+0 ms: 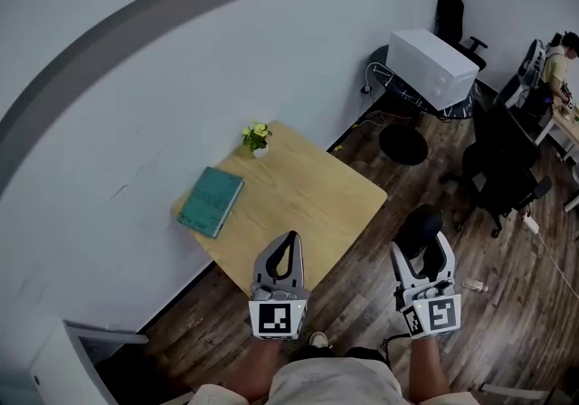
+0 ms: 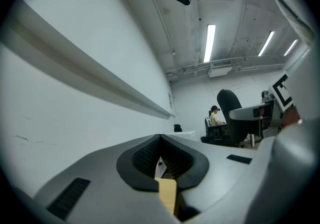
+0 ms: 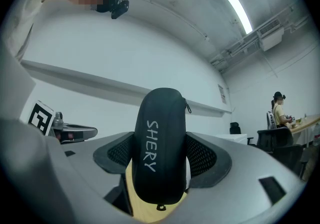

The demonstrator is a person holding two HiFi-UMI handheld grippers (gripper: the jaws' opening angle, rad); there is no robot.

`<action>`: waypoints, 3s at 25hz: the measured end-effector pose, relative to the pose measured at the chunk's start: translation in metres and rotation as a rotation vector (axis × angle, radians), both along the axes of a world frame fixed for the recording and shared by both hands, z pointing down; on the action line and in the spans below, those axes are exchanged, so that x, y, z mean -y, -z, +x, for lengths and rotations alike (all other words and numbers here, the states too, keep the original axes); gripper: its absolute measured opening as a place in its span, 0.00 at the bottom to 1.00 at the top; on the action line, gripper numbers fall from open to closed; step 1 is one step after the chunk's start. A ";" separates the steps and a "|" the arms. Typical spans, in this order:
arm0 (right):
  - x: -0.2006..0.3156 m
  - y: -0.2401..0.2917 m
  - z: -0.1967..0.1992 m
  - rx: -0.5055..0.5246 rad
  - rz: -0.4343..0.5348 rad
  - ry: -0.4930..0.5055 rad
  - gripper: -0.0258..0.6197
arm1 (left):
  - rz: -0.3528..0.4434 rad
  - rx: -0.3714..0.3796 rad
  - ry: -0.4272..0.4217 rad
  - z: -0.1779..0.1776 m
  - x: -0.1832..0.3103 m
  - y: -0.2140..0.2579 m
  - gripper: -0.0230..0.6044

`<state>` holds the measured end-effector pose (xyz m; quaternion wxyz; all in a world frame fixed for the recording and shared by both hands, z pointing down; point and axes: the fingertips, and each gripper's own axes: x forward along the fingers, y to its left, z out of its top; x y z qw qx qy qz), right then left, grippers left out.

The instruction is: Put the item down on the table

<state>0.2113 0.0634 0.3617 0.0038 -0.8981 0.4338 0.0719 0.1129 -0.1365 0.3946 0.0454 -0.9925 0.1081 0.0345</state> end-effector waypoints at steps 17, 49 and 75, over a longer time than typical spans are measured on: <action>0.190 -0.009 0.010 0.020 0.022 0.465 0.56 | 0.036 -0.004 0.485 -0.085 0.127 0.005 0.05; 0.304 -0.041 0.026 0.054 0.007 1.030 0.56 | 0.060 0.048 1.087 -0.124 0.109 -0.015 0.05; 0.327 -0.089 -0.012 0.055 -0.107 1.088 0.56 | 0.046 0.018 1.145 -0.154 0.111 -0.033 0.05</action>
